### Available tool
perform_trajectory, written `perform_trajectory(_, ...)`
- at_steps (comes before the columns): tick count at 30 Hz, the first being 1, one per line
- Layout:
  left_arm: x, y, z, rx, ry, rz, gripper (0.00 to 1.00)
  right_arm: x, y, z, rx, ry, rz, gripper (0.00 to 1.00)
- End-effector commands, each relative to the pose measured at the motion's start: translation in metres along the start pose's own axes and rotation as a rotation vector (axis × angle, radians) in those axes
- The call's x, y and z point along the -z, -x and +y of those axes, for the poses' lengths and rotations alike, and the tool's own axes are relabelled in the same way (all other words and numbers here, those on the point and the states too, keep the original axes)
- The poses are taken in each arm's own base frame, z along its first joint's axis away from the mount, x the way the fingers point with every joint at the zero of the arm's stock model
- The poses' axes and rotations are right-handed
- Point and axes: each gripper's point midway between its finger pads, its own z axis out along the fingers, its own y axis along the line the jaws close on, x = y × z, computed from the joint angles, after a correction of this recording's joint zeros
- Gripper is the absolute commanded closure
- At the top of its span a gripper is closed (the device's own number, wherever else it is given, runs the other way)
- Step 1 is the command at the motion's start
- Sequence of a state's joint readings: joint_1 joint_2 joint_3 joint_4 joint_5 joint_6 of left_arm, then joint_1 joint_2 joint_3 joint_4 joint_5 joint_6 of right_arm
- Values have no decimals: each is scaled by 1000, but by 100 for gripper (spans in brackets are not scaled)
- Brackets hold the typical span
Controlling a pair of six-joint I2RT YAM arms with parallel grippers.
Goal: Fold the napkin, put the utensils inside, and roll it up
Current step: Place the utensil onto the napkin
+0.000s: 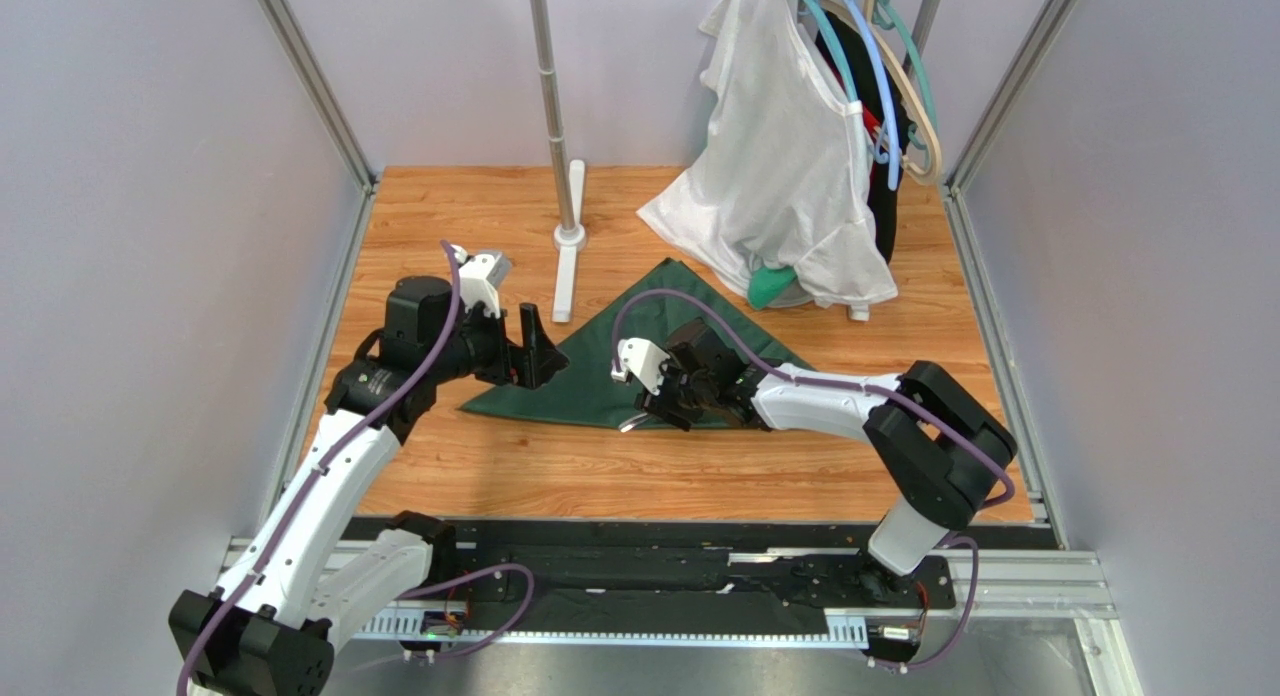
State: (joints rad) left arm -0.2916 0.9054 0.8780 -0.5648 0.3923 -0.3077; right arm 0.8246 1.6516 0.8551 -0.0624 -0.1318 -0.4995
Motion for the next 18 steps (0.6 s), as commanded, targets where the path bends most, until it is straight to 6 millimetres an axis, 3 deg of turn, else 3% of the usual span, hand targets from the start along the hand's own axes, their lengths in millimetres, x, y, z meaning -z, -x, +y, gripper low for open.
perform_trajectory(1, 1, 3, -3, -7, -21, -18, 1, 2, 10, -2, 23, -10, -26, 48)
perform_trajectory(18, 2, 3, -2, -5, -18, -24, 1, -11, 14, -6, 44, -9, -30, 48)
